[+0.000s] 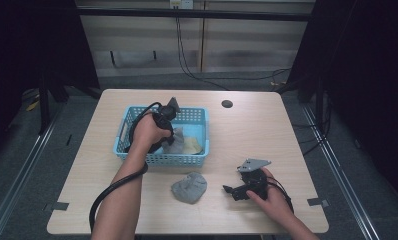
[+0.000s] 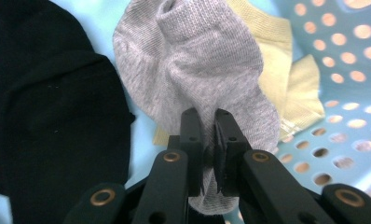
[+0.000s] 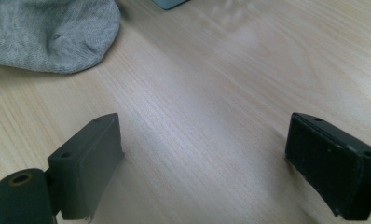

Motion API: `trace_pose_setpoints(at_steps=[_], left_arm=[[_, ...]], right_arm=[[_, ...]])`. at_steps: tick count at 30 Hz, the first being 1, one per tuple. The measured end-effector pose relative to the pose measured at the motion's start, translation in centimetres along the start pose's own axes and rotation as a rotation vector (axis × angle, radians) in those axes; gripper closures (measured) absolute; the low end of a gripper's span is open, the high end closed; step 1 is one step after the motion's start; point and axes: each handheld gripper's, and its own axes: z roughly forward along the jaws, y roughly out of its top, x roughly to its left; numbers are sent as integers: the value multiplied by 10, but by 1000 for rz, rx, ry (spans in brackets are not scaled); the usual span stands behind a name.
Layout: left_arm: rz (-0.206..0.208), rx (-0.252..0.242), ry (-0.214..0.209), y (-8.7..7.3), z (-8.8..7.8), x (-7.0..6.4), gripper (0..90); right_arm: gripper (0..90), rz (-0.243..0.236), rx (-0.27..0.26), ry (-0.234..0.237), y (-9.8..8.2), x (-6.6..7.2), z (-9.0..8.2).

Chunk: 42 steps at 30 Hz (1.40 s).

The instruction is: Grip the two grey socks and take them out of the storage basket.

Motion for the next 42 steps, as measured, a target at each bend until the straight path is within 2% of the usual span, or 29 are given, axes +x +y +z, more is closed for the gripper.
trace_pose_setpoints(at_steps=[5, 8, 27, 31, 33, 42], left_arm=[[26, 8, 4, 5, -17, -5, 835], [36, 14, 9, 6, -21, -8, 835], [99, 61, -51, 6, -70, -34, 835], [109, 67, -64, 4, -77, -39, 835], [112, 72, -55, 2, -81, -41, 835], [162, 84, -76, -5, -90, -54, 835]], right_arm=[[104, 2, 1, -1, 0, 0, 0], [104, 2, 1, -1, 0, 0, 0], [104, 2, 1, 0, 0, 0, 0], [104, 1, 3, 0, 0, 0, 0], [104, 0, 3, 1, 0, 0, 0], [104, 2, 3, 0, 0, 0, 0]])
